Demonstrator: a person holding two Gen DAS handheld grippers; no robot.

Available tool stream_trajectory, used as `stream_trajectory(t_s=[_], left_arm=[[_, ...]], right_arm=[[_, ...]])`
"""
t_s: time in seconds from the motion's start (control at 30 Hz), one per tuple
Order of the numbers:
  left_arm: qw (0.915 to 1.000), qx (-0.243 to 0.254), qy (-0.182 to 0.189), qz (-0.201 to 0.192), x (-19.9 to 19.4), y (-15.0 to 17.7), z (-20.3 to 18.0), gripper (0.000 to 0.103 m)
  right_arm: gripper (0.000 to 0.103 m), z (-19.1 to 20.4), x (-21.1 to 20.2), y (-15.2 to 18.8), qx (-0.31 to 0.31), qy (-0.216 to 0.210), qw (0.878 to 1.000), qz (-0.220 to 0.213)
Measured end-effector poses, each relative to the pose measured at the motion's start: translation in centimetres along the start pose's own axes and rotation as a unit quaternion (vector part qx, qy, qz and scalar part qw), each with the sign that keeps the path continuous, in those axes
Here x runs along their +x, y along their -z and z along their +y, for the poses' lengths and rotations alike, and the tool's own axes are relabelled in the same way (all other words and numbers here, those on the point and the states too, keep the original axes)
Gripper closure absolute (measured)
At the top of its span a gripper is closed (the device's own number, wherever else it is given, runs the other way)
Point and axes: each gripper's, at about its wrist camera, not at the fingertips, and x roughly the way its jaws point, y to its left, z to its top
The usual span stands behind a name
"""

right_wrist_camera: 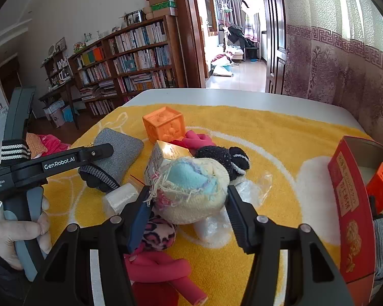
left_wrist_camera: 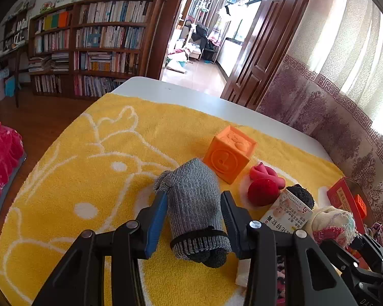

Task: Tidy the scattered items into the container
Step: 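Grasp the large grey sock with the left gripper while the right grasps the cream fuzzy ball, then carry the grey sock and cream ball into the red tin and open both grippers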

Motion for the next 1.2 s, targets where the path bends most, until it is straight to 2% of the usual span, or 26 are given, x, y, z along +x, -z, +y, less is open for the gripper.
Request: stream_trajectory(t_s=[0.1,0.27,0.3,0.33,0.37,0.4,0.53,0.63,0.7,0.73,0.8,0.83,0.97,1.2], left_arm=[[1.0,0.004,-0.001,-0.009,-0.4,-0.3,-0.1,0.058],[0.9998,-0.004,0.002,0.018,0.7,0.2,0.4,0.057],[0.9997,-0.007,0.001,0.024,1.0,0.3,0.5,0.049],[0.9996,-0.008,-0.003,0.028,1.2,0.3,0.5,0.028],[0.9995,-0.008,-0.01,0.03,1.4,0.4,0.4,0.017],[0.9995,-0.008,-0.015,0.027,1.4,0.5,0.3,0.011],[0.9986,0.005,-0.029,0.044,2.7,0.6,-0.1,0.011],[0.9954,0.027,-0.052,0.075,4.7,1.0,-0.5,0.011],[0.9936,0.048,-0.065,0.078,5.2,1.2,-1.1,0.011],[0.9938,0.053,-0.06,0.077,5.2,1.2,-1.3,0.012],[0.9947,0.052,-0.053,0.072,5.0,1.1,-1.3,0.03],[0.9949,0.05,-0.056,0.068,4.8,1.1,-1.2,0.048],[0.9967,0.039,-0.037,0.061,4.2,0.9,-0.7,0.054],[0.9989,0.041,-0.014,0.018,1.2,0.3,-1.7,0.055]], right_arm=[[0.042,-0.1,-0.2,-0.1,0.003,0.001,1.0,-0.003],[0.042,0.0,0.0,0.0,0.004,0.0,1.0,0.001],[0.042,-0.1,0.0,-0.1,0.006,-0.001,1.0,0.003],[0.042,-0.2,0.1,-0.1,0.007,-0.002,1.0,0.004],[0.042,-0.2,0.1,0.0,0.008,-0.001,1.0,0.004],[0.042,-0.2,0.1,0.0,0.008,-0.001,1.0,0.005],[0.042,-0.3,0.3,0.0,0.01,0.0,1.0,0.007],[0.042,-0.3,0.3,0.1,0.01,0.0,1.0,0.008],[0.042,-0.3,0.3,0.1,0.01,0.0,1.0,0.007],[0.042,-0.2,0.3,0.1,0.009,0.0,1.0,0.007],[0.042,-0.2,0.2,0.1,0.009,0.002,1.0,0.006],[0.042,-0.2,0.1,0.1,0.009,0.002,1.0,0.004],[0.042,-0.2,-0.3,0.0,0.009,0.002,1.0,-0.004],[0.042,-0.3,-1.1,-0.3,0.012,0.004,1.0,-0.019]])
